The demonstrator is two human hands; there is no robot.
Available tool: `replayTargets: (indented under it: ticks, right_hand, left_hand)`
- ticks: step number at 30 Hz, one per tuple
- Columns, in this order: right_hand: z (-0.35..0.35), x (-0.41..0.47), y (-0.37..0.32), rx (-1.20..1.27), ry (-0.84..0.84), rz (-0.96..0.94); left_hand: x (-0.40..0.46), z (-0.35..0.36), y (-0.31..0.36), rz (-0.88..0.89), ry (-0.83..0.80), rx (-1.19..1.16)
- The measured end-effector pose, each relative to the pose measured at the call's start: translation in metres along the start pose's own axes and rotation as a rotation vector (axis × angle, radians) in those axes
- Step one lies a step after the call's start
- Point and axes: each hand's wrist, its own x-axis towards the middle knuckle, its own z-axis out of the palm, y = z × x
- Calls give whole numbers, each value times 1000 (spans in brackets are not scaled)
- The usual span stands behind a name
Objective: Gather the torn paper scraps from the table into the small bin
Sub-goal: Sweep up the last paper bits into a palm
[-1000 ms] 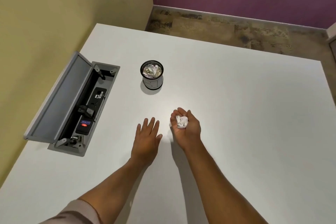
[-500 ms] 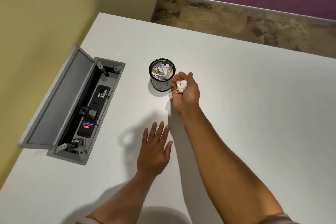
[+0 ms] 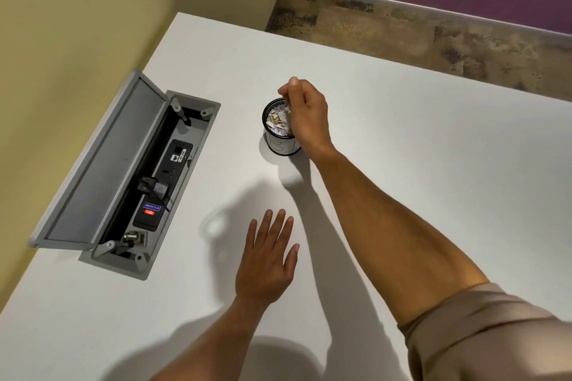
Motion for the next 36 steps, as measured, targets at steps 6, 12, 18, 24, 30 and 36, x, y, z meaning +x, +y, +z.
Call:
replayTargets:
  ticks: [6,12,18,24,30,36]
  right_hand:
    - [-11,-1,9,46,-40,-97]
    - [-26,3,10,-192,-8,-165]
    - [-33,2,4,-727,-294,-274]
    - [-14,12,-2,-1081,-465,-195]
    - [0,24,-4,-1200,-530,-163]
    - [-8,21,-11,-1148,-514,-198]
  left_hand:
    - [1,0,1,-4,1,2]
    - [1,-2,2,-14,-14,18]
    - [1,-3,2,-22,-32,33]
    - [1,-3,2,-20,-25,27]
    - [1,-2,1,-10,-16,14]
    - [0,0,1,-12,-23,22]
